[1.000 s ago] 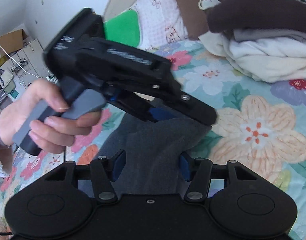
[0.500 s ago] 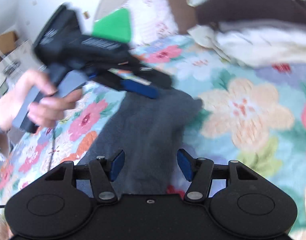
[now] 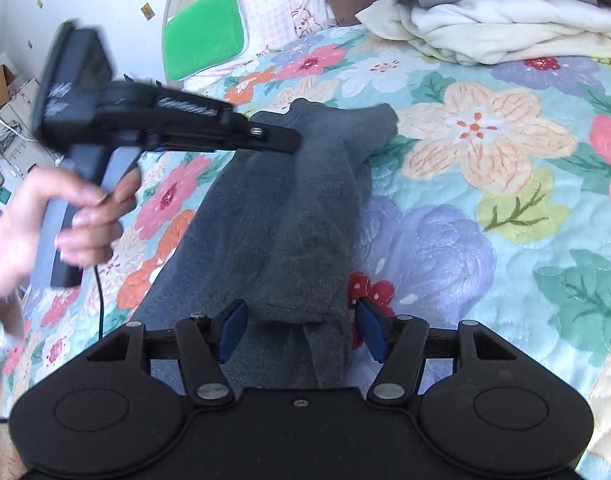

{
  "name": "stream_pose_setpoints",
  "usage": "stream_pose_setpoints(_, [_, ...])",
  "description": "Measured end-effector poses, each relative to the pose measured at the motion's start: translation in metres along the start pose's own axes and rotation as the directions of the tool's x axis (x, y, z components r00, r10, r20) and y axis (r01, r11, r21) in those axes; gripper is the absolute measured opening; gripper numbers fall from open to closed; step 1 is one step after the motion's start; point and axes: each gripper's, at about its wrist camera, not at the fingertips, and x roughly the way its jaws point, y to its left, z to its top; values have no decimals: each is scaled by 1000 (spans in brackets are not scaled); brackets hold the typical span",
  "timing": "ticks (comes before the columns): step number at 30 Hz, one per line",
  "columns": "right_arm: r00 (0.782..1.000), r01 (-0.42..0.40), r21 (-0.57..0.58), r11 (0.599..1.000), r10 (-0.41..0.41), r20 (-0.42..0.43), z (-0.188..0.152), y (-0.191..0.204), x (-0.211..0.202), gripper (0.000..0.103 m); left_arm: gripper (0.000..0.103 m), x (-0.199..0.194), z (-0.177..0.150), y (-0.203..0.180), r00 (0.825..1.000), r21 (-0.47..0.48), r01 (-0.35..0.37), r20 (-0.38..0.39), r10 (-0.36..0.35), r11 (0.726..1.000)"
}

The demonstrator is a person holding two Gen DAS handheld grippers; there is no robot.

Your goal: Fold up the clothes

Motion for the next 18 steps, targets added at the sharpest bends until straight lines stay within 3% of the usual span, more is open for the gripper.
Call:
stream_pose_setpoints(4, [1000,-13,90,996,11,18,9,-7,5,66,3,6,-12,10,992,-30,-124,-39,123,992])
stream_pose_setpoints(6, [1000,-10,108,994,7,27,15,-10,14,66,10,6,-15,17,992,-50,-127,-18,126,991])
stream_pose_setpoints(8, [999,15,92,996,-19,36,24,-8,23,66,14,3,-14,23,996,-100,-85,2,86,991])
stream_pose_setpoints(11, [996,70,44,997,-72,48,41,0,32,66,33,-8,-12,24,997,-144,-65,40,71,987])
stream_pose_setpoints(13, [992,110,13,994,-110,59,52,1,40,65,36,-14,-13,23,996,-158,-66,42,73,985])
stream_pose_setpoints(14, [989,133,-3,991,-132,67,58,1,45,61,36,-17,-15,23,997,-166,-59,41,67,984])
stream_pose_setpoints(15, [985,156,-20,988,-154,76,64,0,49,29,37,-18,-18,23,998,-174,-52,35,59,983])
stream_pose_setpoints(16, [984,158,2,987,-158,83,68,-4,49,12,39,-19,-21,23,998,-183,-49,27,55,982])
stream_pose_setpoints(18, [978,176,36,984,-178,105,71,-9,48,12,41,-18,-30,24,999,-204,-45,-2,46,978])
